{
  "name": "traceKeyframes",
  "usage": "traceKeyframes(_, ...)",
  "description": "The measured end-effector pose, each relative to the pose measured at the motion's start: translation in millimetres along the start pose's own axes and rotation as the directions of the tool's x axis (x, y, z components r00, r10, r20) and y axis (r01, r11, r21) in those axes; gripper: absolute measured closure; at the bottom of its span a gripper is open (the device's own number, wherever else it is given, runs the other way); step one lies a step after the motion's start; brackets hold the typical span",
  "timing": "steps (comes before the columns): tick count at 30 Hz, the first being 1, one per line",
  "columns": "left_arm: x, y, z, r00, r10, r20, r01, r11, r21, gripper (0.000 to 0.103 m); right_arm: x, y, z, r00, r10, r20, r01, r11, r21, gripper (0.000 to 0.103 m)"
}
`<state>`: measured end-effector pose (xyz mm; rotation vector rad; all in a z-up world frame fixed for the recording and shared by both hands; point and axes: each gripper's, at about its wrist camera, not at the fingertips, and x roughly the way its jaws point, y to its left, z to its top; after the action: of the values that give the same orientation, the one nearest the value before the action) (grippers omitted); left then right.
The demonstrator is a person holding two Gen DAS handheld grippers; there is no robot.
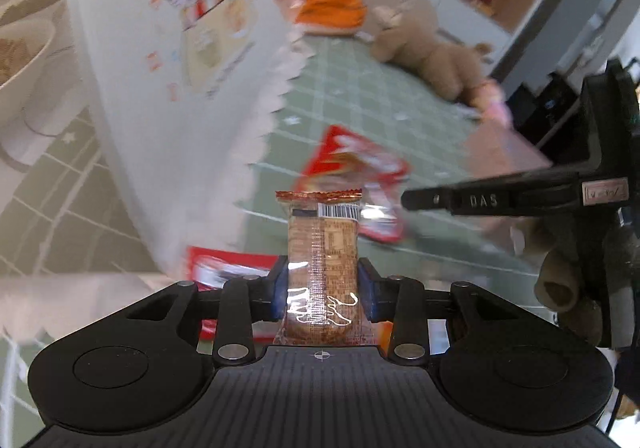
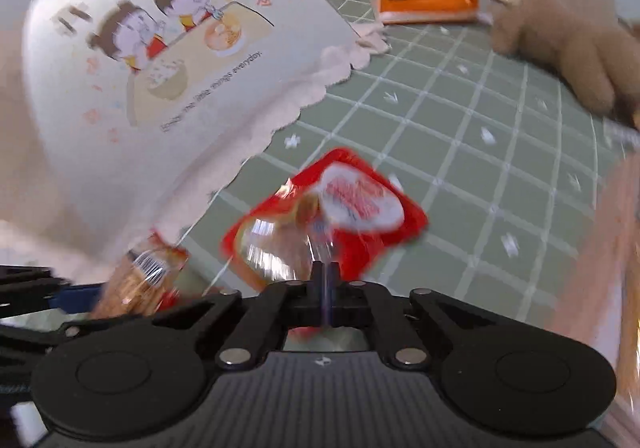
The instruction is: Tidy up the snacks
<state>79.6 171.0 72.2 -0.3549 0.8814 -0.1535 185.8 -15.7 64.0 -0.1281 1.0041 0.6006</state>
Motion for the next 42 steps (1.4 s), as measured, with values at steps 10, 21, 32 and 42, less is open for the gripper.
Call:
traceKeyframes(10,-19,-60,-67,0.997,0.009,-0.07,-0.008,1.0,0.01,0.063,-71,-30,-53,0.998,-0.015,0.063,0.009,0.996,0.092,0.03)
traceKeyframes(21,-75,6,-97,0.984,0.176,-0.007,-0.173,0.956,-0.236,0.063,-14,77,-58,0.996,0.091,0.001,-0.088,0.967,-0.241,0.029)
traceKeyframes(32,-88,59,-101,0.977,0.214,0.014,-0.199,0.928,-0.313,0.063,50,154,-32,0.979,0.201,0.01,-0.161,0.813,-0.559,0.029)
traceKeyframes(42,-88,68,-91,0.984,0.179,0.007,-0.169,0.938,-0.304,0.063,40,137,-25,0.974,0.201,-0.107,-0.227,0.9,-0.372,0.041)
